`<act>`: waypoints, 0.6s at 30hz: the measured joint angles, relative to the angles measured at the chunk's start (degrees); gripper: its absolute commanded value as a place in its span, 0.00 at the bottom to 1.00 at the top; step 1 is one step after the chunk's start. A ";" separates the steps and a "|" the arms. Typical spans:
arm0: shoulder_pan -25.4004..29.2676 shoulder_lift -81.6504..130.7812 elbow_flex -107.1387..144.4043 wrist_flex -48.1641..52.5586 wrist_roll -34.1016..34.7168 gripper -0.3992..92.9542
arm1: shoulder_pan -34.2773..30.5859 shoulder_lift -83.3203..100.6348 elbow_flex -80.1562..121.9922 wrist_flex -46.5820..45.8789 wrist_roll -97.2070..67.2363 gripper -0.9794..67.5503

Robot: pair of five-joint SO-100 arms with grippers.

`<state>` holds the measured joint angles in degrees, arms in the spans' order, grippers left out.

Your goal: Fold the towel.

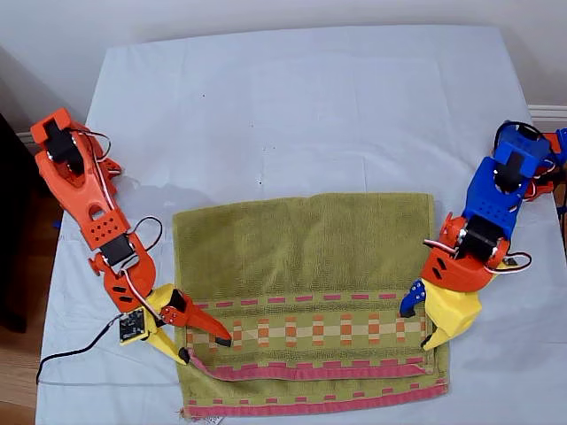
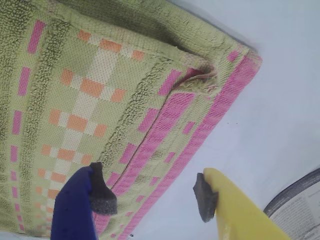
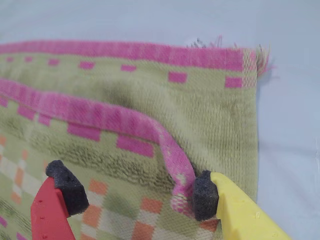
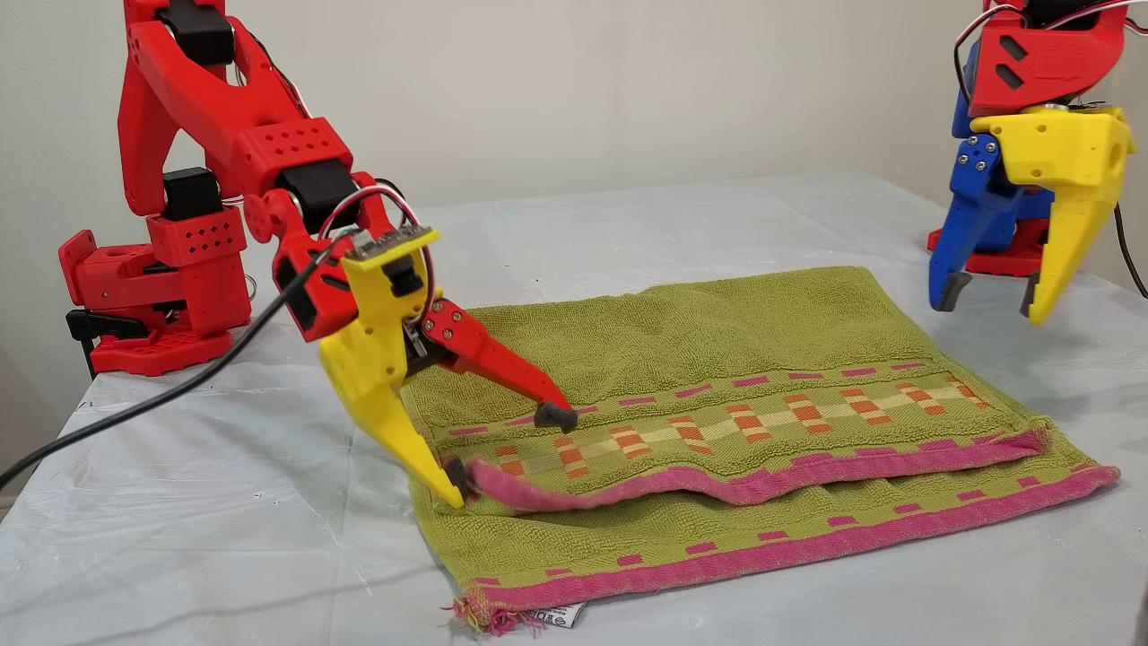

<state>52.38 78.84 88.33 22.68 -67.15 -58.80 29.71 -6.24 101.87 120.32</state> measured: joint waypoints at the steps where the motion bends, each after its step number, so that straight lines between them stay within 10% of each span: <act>1: -0.35 1.85 1.67 -2.64 1.58 0.51 | 0.09 0.00 0.00 0.00 0.00 0.52; 11: -0.62 16.96 8.96 -5.80 9.05 0.45 | 0.79 0.00 0.00 0.62 -1.32 0.52; 13: -0.62 19.86 9.67 -2.11 9.05 0.23 | 1.58 0.00 0.00 0.62 -2.02 0.50; 15: -0.62 23.03 10.72 2.02 9.05 0.02 | 2.20 0.00 0.00 0.97 -3.25 0.32; 17: -1.23 26.10 12.48 5.27 8.61 0.01 | 2.64 0.00 0.00 1.14 -4.39 0.02; 18: -1.67 29.09 14.77 7.12 8.26 0.01 | 2.90 0.00 0.00 1.14 -5.45 0.02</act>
<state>50.71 107.93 103.10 29.79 -58.89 -55.90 29.71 -6.24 103.01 114.87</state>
